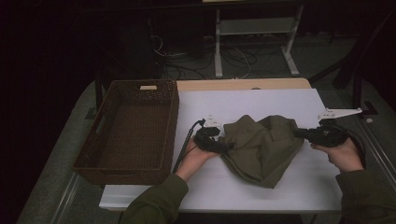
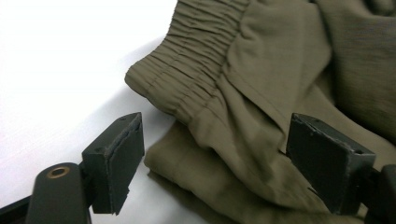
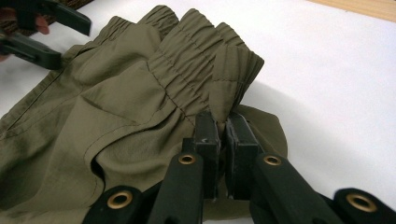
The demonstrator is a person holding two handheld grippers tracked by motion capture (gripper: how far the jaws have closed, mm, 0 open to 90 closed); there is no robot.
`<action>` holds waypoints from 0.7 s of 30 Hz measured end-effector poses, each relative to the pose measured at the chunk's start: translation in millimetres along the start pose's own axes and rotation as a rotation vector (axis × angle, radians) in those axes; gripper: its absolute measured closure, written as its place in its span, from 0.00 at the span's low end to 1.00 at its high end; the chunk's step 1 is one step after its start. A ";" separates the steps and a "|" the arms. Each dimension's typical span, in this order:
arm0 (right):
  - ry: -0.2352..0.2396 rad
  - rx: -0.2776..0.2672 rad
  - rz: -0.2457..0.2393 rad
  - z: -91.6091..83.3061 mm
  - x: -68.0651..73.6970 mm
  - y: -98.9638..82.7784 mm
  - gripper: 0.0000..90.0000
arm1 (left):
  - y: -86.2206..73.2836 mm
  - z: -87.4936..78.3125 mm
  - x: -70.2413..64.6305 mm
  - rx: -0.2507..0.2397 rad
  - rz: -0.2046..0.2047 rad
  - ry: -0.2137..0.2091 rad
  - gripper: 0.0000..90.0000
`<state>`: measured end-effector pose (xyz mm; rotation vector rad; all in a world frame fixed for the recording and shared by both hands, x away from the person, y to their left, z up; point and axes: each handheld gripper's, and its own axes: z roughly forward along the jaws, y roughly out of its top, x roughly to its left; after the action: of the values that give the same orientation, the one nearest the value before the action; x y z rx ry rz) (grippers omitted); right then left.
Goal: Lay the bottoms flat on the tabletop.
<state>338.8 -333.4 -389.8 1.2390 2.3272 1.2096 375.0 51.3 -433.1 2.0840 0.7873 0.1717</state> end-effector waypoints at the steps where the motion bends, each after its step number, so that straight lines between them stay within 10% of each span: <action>1: 0.002 -0.001 0.001 0.2 -0.3 -0.1 0.94 | 0.0 0.0 0.0 0.000 0.000 0.000 0.24; 11: 0.002 0.003 -0.002 1.5 -1.1 0.0 0.94 | -2.8 13.7 -3.4 0.041 0.014 -0.054 0.40; 21: -0.005 -0.004 -0.006 2.7 -1.6 1.6 0.94 | 1.7 10.4 -12.3 0.016 0.103 -0.076 0.98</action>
<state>342.2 -332.7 -390.5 1.2314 2.3222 1.2070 370.2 36.1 -436.1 2.1349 0.6383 0.1418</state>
